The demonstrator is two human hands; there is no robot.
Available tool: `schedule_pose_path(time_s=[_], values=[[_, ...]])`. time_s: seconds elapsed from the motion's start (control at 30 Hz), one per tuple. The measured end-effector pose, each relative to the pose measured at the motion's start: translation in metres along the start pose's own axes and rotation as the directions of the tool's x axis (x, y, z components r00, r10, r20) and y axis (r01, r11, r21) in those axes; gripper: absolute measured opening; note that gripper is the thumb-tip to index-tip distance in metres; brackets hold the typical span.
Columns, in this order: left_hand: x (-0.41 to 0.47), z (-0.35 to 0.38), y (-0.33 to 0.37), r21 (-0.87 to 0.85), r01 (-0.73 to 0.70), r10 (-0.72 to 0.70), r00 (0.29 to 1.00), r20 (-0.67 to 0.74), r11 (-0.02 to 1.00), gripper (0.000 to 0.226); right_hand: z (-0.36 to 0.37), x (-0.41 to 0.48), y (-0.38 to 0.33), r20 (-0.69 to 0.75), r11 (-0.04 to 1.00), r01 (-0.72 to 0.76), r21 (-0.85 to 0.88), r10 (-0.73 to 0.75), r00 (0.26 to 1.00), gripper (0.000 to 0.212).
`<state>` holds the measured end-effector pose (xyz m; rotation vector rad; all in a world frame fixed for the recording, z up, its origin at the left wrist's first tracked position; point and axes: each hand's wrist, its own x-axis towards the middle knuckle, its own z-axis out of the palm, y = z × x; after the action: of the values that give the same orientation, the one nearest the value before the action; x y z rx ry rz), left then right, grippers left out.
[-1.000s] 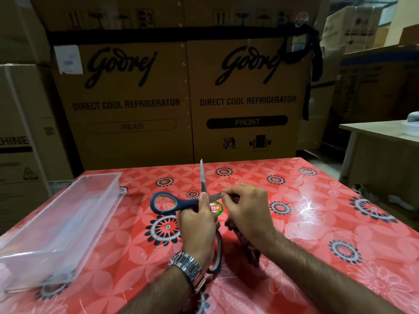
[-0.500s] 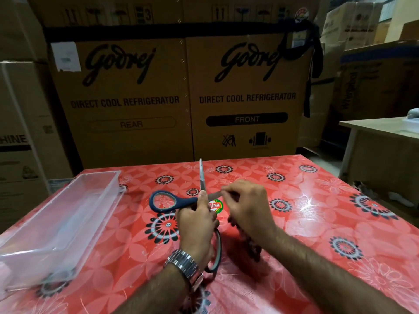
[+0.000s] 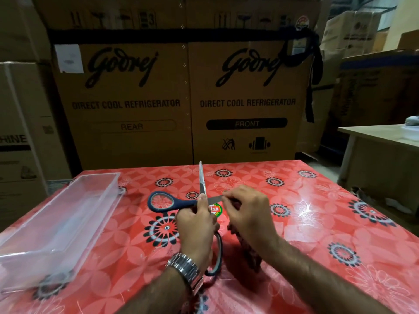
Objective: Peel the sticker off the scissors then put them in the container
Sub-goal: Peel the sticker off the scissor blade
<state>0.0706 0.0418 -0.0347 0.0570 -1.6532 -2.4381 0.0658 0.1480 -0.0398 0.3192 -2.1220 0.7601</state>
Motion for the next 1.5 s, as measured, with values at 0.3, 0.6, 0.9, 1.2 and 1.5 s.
schedule_pose_path(time_s=[0.3,0.6,0.9,1.2,1.5], values=[[0.005,-0.004,-0.004,0.048,-0.012,0.012,1.000,-0.005,0.999,0.038,0.000,-0.001,-0.007,-0.014,0.998,0.070,-0.007,-0.070,0.997,0.005],[0.007,-0.010,-0.003,0.055,-0.039,0.039,0.999,0.001,0.998,0.039,-0.002,0.005,0.009,-0.089,0.999,0.019,-0.037,-0.022,0.996,0.007],[0.009,-0.013,0.002,0.044,-0.022,0.022,1.000,-0.004,0.999,0.034,-0.012,0.014,0.038,-0.120,0.991,-0.100,-0.086,0.089,0.989,0.008],[0.010,-0.013,-0.004,-0.023,0.004,-0.004,1.000,0.004,1.000,0.037,0.008,0.003,0.013,0.031,0.997,0.061,-0.036,-0.060,0.998,0.009],[0.010,-0.008,-0.009,0.123,-0.075,0.076,0.997,-0.010,0.990,0.038,0.011,-0.006,-0.006,0.013,0.990,0.137,-0.022,-0.137,0.991,0.007]])
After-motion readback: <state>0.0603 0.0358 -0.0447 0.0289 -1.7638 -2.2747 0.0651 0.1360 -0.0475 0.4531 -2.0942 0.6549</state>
